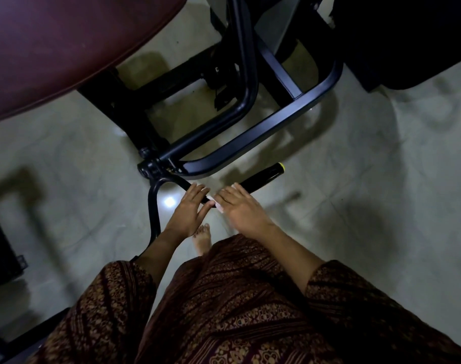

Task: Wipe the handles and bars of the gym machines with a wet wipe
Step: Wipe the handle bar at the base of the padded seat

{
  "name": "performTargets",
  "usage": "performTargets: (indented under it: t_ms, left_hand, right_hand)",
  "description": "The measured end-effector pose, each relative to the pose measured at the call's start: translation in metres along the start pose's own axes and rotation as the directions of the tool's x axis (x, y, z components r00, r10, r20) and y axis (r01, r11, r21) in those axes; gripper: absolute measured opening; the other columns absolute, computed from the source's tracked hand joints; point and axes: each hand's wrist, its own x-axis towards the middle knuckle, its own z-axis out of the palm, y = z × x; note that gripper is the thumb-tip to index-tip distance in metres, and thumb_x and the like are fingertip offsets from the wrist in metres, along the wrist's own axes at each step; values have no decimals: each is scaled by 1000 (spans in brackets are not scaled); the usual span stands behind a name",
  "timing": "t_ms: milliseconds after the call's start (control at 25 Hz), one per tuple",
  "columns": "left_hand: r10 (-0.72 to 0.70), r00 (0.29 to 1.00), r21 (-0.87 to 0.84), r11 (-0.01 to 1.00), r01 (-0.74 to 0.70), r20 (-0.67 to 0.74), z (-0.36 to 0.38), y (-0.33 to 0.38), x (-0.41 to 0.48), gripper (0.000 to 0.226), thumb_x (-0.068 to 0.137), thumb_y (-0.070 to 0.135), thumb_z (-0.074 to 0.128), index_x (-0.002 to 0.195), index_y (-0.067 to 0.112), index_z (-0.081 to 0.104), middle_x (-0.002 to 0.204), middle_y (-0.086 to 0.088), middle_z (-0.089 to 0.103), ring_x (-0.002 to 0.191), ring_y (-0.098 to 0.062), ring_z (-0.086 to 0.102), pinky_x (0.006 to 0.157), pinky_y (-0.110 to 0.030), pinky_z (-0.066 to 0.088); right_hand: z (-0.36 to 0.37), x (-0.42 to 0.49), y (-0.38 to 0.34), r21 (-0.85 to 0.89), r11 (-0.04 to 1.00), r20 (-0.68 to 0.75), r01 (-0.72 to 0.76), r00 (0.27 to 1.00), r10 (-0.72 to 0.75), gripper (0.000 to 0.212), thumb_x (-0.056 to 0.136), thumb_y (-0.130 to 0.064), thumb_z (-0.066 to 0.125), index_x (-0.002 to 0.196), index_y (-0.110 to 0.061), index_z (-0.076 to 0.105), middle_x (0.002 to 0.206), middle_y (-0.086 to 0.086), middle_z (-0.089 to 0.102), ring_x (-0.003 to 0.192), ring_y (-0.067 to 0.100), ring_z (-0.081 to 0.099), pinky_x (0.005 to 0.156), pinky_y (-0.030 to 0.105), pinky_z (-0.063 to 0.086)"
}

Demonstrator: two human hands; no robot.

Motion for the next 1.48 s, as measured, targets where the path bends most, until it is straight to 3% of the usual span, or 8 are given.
performTargets:
  t_ms: [80,280,560,800,1000,1160,1280,1480]
  left_hand:
    - [-5,1000,10,1000,5,10,-1,0,1,47,96,30,44,136,6,42,147,-10,35,143,-21,14,111,-27,15]
    - [-19,1000,0,1000,19,-3,1,1,-1,45,97,29,43,136,7,41,148,-8,33,143,-19,12,110,-23,13]
    - [17,998,49,999,-14,-57,7,6,-4,42,96,24,46,131,1,48,142,-14,42,140,-24,23,110,-25,16]
    - [-23,989,22,999,26,-148,30,26,-7,44,97,27,44,134,3,44,144,-14,39,140,-25,23,111,-23,4]
    - [-32,982,18,999,36,-186,34,30,-8,43,97,25,45,134,3,44,144,-15,38,140,-26,22,112,-26,4]
    - [-35,984,36,998,42,-177,32,29,-7,44,97,27,44,134,4,44,144,-14,39,141,-25,22,113,-25,5]
    - [-46,980,21,999,50,-195,33,30,-7,43,96,27,45,133,5,46,143,-14,40,140,-25,23,113,-25,6]
    - [-34,977,35,998,42,-209,34,30,-7,40,96,24,48,130,4,49,140,-15,44,139,-27,26,109,-24,8]
  right_hand:
    - [-7,-10,28,-72,997,-67,34,997,-39,42,83,-10,45,122,-7,59,122,9,62,115,26,57,103,46,36]
    - [-19,-22,54,141,921,-227,-364,893,388,41,95,-21,32,122,-4,57,123,15,60,120,32,51,108,45,26]
    - [-5,-17,33,4,999,-193,49,980,-47,33,82,-6,52,113,-5,64,117,14,64,113,32,59,99,52,40]
    - [-13,-22,60,269,834,-214,-481,815,539,43,98,-24,29,127,-4,54,132,17,53,130,35,40,114,46,21]
    - [-1,-18,24,94,996,-177,-3,984,19,34,87,-10,51,119,-5,61,122,14,61,119,32,53,105,49,30]
    - [-18,-29,68,116,935,-161,-336,922,352,42,95,-11,40,137,-5,42,142,16,43,136,32,31,114,39,6]
    - [-21,-22,70,196,835,-196,-514,814,547,36,93,-9,42,125,4,52,129,24,52,129,41,39,112,46,13]
    - [-15,3,21,120,990,-109,-71,990,84,36,89,-20,38,94,-2,69,89,13,68,89,30,63,99,46,41]
